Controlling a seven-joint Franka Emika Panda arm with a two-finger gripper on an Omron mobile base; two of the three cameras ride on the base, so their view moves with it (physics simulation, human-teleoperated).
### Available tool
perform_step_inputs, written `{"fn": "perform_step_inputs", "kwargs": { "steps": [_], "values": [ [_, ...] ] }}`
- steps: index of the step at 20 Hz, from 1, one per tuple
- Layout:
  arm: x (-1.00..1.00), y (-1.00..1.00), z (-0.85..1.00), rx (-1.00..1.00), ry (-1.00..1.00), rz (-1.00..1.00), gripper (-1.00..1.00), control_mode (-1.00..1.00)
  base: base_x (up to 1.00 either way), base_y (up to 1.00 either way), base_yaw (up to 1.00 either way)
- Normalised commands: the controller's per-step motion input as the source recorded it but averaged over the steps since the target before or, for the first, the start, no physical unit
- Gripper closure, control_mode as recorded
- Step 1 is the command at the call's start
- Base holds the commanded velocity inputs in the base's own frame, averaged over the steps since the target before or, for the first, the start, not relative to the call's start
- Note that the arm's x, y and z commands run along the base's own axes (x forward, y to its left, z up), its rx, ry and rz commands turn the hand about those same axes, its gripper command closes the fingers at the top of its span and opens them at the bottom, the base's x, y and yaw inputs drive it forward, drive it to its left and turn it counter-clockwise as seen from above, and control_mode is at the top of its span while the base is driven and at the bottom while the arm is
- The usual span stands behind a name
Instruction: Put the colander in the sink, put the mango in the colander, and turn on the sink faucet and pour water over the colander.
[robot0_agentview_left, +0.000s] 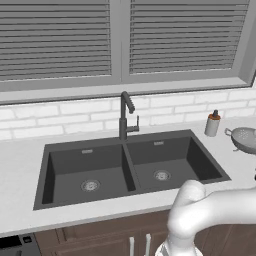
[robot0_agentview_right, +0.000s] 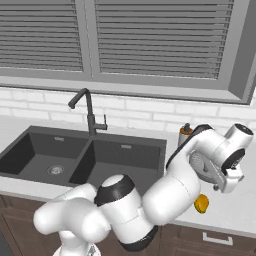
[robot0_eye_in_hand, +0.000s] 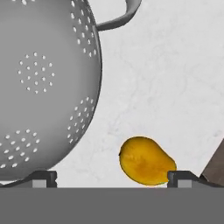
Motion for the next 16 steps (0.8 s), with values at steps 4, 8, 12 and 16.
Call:
{"fn": "perform_step_inputs", "kwargs": {
  "steps": [4,8,12,16],
  "values": [
    [0.04,0.03,-0.34,0.00,0.00,-0.15,-1.00,-1.00,0.00,0.00,0.00],
    [0.08,0.01,-0.05,0.00,0.00,-0.24,-1.00,-1.00,0.00,0.00,0.00],
    [0.06,0.00,-0.06,0.00,0.00,-0.26,-1.00,-1.00,0.00,0.00,0.00],
    [0.07,0.01,-0.18,0.00,0.00,-0.21,-1.00,-1.00,0.00,0.00,0.00]
  ]
}}
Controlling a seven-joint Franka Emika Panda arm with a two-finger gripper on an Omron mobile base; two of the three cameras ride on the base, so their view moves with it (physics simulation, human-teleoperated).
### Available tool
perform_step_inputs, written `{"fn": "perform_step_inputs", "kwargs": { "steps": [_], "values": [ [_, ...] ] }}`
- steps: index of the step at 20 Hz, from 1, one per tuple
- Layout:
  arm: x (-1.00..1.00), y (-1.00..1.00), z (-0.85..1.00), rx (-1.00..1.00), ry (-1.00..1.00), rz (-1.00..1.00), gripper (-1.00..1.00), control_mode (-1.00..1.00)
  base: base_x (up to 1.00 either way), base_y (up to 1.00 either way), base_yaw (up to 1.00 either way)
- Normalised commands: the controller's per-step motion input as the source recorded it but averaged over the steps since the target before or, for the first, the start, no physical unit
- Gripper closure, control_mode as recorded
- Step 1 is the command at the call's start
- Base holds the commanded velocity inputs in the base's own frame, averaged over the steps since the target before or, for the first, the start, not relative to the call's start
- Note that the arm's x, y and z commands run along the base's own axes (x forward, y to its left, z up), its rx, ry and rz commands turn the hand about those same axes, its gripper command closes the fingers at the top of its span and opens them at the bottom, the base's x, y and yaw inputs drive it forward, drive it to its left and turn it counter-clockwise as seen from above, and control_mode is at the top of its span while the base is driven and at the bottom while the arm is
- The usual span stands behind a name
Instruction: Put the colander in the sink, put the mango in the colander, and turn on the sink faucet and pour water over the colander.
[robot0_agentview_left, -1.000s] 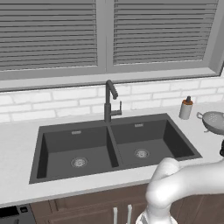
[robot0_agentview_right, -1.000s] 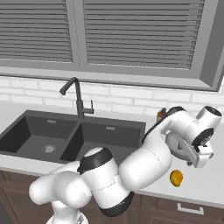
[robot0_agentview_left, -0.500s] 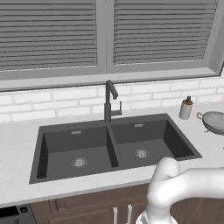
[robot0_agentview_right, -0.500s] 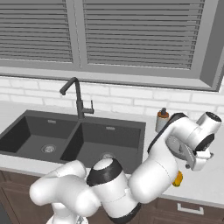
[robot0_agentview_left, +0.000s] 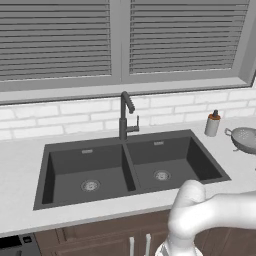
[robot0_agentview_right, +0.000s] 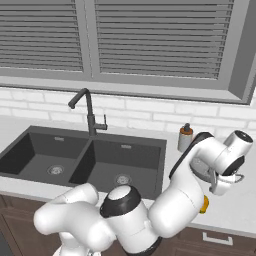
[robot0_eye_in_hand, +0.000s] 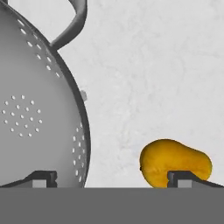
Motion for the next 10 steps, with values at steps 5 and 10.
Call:
{"fn": "perform_step_inputs", "kwargs": {
  "steps": [5,10],
  "values": [
    [0.20,0.04,-0.16,0.00,-0.02,-0.06,-1.00,-1.00,0.00,0.00,0.00],
    [0.28,0.00,-0.11,0.00,-0.07,0.01,-1.00,-1.00,0.00,0.00,0.00]
  ]
}}
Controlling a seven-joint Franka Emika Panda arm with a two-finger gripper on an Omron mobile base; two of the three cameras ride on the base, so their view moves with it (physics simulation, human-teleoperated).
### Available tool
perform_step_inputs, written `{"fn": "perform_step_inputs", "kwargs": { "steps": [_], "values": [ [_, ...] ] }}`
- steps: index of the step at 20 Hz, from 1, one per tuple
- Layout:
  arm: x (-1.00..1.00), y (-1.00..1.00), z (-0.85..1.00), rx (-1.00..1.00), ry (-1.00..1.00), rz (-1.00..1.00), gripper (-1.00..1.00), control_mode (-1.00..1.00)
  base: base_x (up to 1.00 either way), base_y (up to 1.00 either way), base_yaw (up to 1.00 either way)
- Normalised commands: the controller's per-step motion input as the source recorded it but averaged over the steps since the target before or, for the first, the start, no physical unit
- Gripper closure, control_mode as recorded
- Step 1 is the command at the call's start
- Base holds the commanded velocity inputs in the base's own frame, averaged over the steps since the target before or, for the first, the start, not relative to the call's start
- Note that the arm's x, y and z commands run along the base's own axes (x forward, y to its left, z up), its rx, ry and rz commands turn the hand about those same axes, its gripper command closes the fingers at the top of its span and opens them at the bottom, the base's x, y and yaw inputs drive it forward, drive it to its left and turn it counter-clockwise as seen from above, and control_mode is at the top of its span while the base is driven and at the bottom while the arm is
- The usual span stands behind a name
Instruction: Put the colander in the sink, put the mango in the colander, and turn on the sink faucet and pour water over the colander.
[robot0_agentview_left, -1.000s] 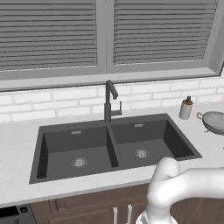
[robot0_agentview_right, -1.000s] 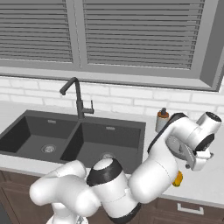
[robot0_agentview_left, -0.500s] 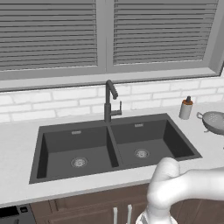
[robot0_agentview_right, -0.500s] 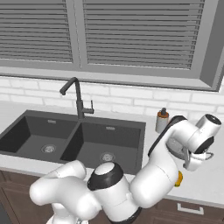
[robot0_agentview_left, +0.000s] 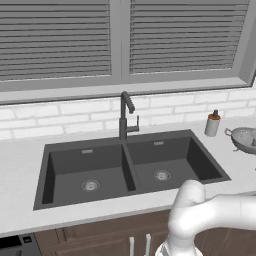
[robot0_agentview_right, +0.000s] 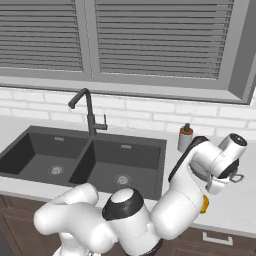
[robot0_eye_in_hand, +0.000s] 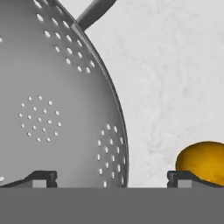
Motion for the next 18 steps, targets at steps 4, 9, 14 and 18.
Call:
{"fn": "perform_step_inputs", "kwargs": {
  "steps": [4,9,14,18],
  "values": [
    [0.22,0.00,-0.14,0.01,-0.01,0.04,-1.00,-1.00,0.00,0.00,0.00],
    [0.16,0.00,-0.22,0.00,-0.01,0.01,1.00,-1.00,0.00,0.00,0.00],
    [0.03,0.01,-0.12,0.00,-0.04,0.00,1.00,-1.00,0.00,0.00,0.00],
    [0.01,0.44,-0.21,-0.01,-0.34,-0.04,1.00,-1.00,0.00,0.00,0.00]
  ]
}}
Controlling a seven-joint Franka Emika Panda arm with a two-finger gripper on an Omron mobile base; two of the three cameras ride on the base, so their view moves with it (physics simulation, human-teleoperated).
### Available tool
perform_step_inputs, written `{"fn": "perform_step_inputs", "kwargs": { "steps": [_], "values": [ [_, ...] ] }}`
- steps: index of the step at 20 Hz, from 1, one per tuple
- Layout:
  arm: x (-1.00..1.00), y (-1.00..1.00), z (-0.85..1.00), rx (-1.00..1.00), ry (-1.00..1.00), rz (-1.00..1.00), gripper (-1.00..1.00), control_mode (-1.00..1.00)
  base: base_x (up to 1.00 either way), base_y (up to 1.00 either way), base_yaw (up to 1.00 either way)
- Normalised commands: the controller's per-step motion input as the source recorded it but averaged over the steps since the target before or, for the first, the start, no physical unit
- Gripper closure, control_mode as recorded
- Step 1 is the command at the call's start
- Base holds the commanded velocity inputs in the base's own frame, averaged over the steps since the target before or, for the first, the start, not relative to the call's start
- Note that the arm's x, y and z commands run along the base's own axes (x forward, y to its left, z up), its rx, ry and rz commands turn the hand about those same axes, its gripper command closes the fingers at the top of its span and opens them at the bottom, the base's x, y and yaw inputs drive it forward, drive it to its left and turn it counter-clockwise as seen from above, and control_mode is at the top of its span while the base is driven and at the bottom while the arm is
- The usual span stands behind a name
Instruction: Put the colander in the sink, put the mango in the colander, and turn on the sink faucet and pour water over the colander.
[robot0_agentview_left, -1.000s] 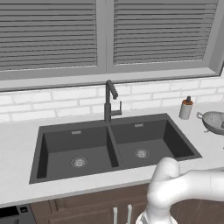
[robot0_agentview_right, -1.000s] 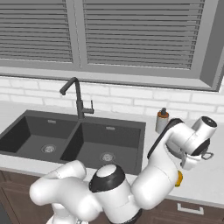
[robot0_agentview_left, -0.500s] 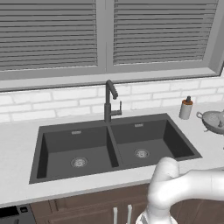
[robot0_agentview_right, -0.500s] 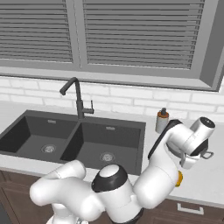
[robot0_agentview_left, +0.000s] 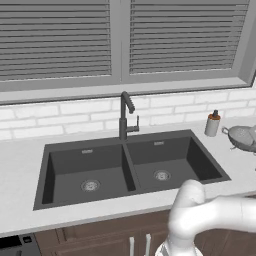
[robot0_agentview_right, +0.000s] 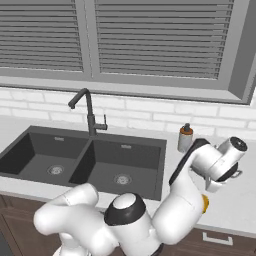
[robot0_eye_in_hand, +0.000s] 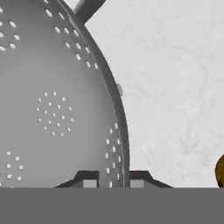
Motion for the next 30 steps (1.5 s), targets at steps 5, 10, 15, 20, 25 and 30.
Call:
{"fn": "perform_step_inputs", "kwargs": {
  "steps": [5,10,15,20,25,30],
  "values": [
    [0.00,0.43,-0.03,-0.01,-0.26,-0.05,1.00,-1.00,0.00,0.00,0.00],
    [0.00,0.27,0.60,-0.03,-0.06,-0.02,1.00,-1.00,0.00,0.00,0.00],
    [-0.14,0.61,0.93,-0.13,0.07,0.00,1.00,-1.00,0.00,0.00,0.00],
    [-0.34,0.76,0.83,-0.02,0.21,0.03,1.00,-1.00,0.00,0.00,0.00],
    [-0.58,0.59,0.45,0.19,0.16,0.13,1.00,-1.00,0.00,0.00,0.00],
    [-0.60,0.74,0.23,0.15,0.00,0.18,1.00,-1.00,0.00,0.00,0.00]
  ]
}}
